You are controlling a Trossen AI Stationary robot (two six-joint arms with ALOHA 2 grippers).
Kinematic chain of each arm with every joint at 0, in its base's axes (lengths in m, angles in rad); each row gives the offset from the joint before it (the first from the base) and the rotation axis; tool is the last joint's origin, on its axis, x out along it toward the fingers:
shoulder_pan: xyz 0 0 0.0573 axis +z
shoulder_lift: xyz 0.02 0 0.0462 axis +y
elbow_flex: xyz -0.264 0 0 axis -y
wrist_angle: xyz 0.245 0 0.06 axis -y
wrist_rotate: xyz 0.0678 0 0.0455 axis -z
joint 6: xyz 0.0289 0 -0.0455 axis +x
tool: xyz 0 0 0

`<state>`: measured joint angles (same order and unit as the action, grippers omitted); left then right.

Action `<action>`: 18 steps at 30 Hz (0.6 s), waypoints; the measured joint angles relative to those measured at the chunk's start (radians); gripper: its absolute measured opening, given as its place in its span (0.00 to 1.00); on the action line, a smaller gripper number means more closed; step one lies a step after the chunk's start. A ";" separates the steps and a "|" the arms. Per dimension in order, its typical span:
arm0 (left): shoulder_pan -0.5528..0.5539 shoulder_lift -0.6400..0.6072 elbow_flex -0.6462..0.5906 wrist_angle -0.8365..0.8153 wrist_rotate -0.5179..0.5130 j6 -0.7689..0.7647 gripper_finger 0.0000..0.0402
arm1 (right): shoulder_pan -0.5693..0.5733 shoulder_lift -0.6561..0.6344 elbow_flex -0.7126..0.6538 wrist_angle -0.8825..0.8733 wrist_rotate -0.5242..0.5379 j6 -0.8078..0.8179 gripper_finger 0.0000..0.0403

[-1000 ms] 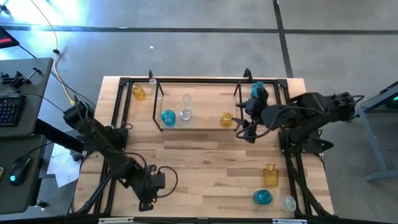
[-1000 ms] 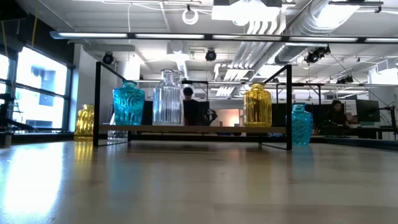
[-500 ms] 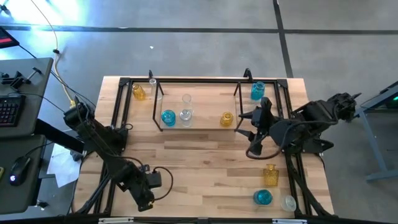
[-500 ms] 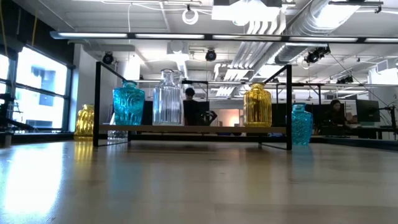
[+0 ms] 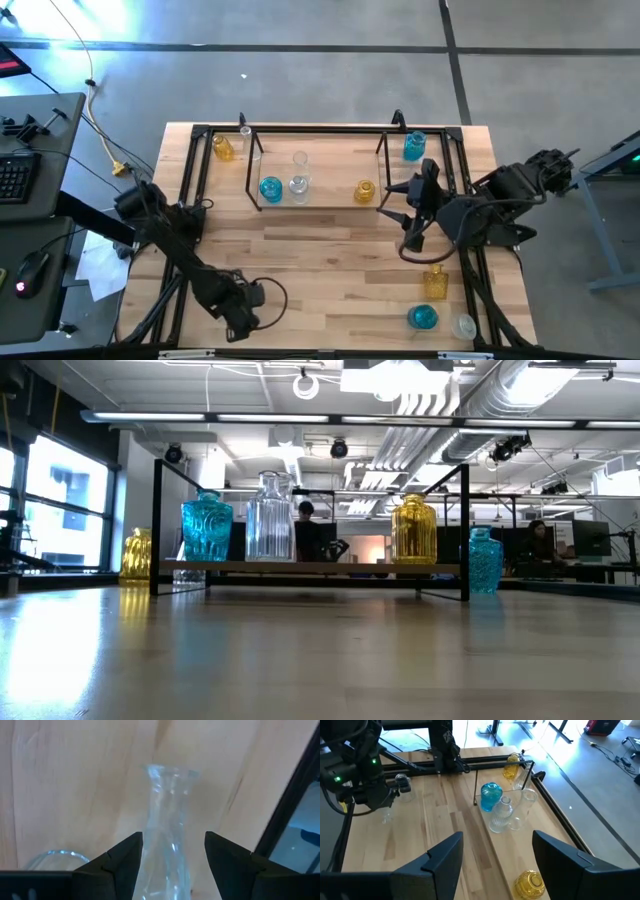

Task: Sort vases onto shelf
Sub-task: Put the transparent vase on the shelf aligned with the other transparent vases

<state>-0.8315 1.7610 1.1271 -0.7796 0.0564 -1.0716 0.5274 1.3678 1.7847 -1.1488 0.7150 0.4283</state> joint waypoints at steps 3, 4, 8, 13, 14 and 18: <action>0.004 0.007 0.000 0.000 -0.015 0.007 0.52 | 0.000 0.000 0.000 0.000 0.000 0.001 0.55; 0.006 0.009 0.000 -0.001 -0.014 0.008 0.52 | 0.000 0.000 0.000 0.000 0.000 0.001 0.55; 0.007 0.009 0.000 -0.002 -0.017 0.010 0.52 | 0.000 0.000 0.000 0.000 0.000 0.001 0.55; 0.007 0.009 -0.002 -0.009 -0.037 0.010 0.52 | 0.013 0.000 0.000 0.000 0.001 0.001 0.55; 0.007 0.009 -0.006 -0.006 -0.038 0.010 0.52 | 0.015 0.000 0.000 0.001 0.001 0.001 0.55; 0.013 0.009 -0.034 0.002 -0.038 0.000 0.52 | 0.031 0.000 0.000 0.001 0.018 0.009 0.55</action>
<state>-0.8185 1.7699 1.0931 -0.7776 0.0185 -1.0718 0.5587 1.3682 1.7847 -1.1481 0.7334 0.4373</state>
